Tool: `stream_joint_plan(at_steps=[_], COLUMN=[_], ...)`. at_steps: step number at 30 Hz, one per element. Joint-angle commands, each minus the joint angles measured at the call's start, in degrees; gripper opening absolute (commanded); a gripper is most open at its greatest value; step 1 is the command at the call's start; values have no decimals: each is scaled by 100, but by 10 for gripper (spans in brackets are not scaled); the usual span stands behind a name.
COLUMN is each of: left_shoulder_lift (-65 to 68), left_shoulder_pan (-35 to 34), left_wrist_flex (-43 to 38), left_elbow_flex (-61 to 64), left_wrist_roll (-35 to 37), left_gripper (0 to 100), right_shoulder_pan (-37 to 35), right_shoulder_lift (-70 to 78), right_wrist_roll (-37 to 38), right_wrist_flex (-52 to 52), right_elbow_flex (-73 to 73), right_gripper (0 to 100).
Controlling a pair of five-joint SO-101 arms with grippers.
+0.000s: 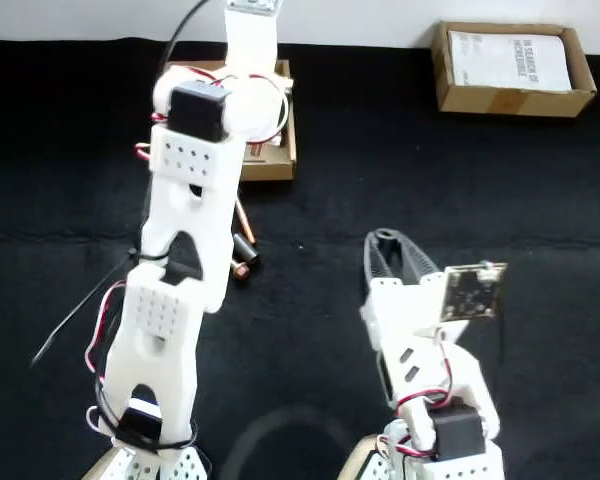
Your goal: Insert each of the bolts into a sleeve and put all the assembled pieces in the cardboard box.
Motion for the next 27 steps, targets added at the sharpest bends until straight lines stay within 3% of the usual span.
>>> stream_joint_plan(at_steps=[1,10,15,20,27], left_shoulder_lift=[-1095,-4251,-5376,-5947,-6510], left_shoulder_pan=[84,611,831,848,980], left_wrist_flex=[26,-18,-448,-1363,-2681], left_elbow_flex=[664,5341,6686,7565,8242], left_wrist_roll=[-35,-26,-18,0,1829], left_gripper=[9,9,9,9,9], right_shoulder_pan=[-189,-567,-831,-1191,-1473], right_shoulder_lift=[-92,-92,-92,-92,-84], right_wrist_roll=[62,62,70,677,686], right_wrist_flex=[-646,-2316,-3020,-3530,-3741], right_elbow_flex=[391,1376,1622,1824,1824], right_gripper=[8,8,8,8,8])
